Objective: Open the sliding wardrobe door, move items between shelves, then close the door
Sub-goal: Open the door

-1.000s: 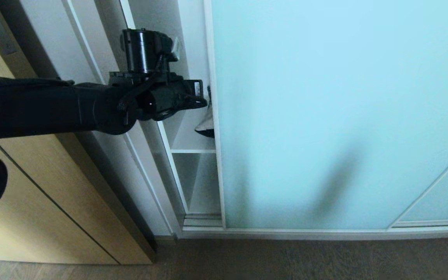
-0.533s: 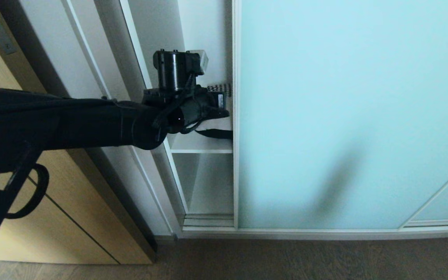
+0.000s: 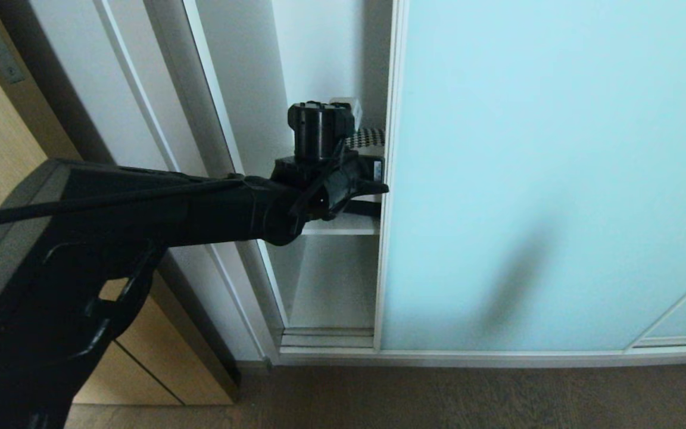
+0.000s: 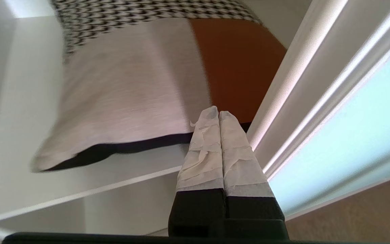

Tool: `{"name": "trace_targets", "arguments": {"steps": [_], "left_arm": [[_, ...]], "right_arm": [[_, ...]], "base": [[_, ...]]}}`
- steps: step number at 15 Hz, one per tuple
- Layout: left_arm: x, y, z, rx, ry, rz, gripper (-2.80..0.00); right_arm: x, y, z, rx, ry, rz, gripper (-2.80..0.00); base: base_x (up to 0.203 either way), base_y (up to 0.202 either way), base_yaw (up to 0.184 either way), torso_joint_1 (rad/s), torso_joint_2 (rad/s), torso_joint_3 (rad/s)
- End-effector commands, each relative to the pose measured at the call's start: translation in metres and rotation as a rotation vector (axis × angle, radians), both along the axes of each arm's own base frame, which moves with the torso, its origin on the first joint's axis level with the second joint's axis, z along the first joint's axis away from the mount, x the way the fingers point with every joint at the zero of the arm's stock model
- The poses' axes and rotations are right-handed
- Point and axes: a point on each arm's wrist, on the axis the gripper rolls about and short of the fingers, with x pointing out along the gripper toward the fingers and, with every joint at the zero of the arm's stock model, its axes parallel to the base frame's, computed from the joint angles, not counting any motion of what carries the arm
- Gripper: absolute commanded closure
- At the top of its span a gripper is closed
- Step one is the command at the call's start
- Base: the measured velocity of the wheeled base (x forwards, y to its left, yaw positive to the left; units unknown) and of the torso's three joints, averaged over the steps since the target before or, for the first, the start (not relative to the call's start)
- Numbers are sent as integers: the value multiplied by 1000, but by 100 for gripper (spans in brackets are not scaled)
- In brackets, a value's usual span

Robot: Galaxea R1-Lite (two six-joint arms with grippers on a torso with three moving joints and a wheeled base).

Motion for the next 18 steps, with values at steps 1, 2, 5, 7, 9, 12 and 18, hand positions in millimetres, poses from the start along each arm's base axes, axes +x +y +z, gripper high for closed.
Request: {"name": "trace_targets", "arguments": {"steps": [1, 2, 5, 7, 9, 12, 18], "left_arm": [[11, -15, -18, 9, 9, -10, 0], [13, -19, -22, 17, 8, -15, 0], [10, -29, -30, 35, 12, -38, 0], [6, -38, -34, 42, 17, -59, 0], [2, -48, -39, 39, 12, -81, 0], [-6, -62, -39, 17, -19, -111, 0], [-35, -90, -33, 3, -28, -215, 0]], "right_arm": [[0, 0, 0, 0, -2, 1, 0], [0, 0, 0, 0, -2, 0, 0], [0, 0, 0, 0, -2, 2, 0], [0, 0, 0, 0, -2, 0, 0], [0, 0, 0, 0, -2, 1, 0], [0, 0, 0, 0, -2, 0, 0], [0, 0, 0, 0, -2, 1, 0]], "base": [[0, 0, 0, 0, 0, 0], [0, 0, 0, 0, 0, 0], [0, 0, 0, 0, 0, 0], [0, 0, 0, 0, 0, 0], [0, 0, 0, 0, 0, 0], [0, 0, 0, 0, 0, 0], [0, 0, 0, 0, 0, 0]]}}
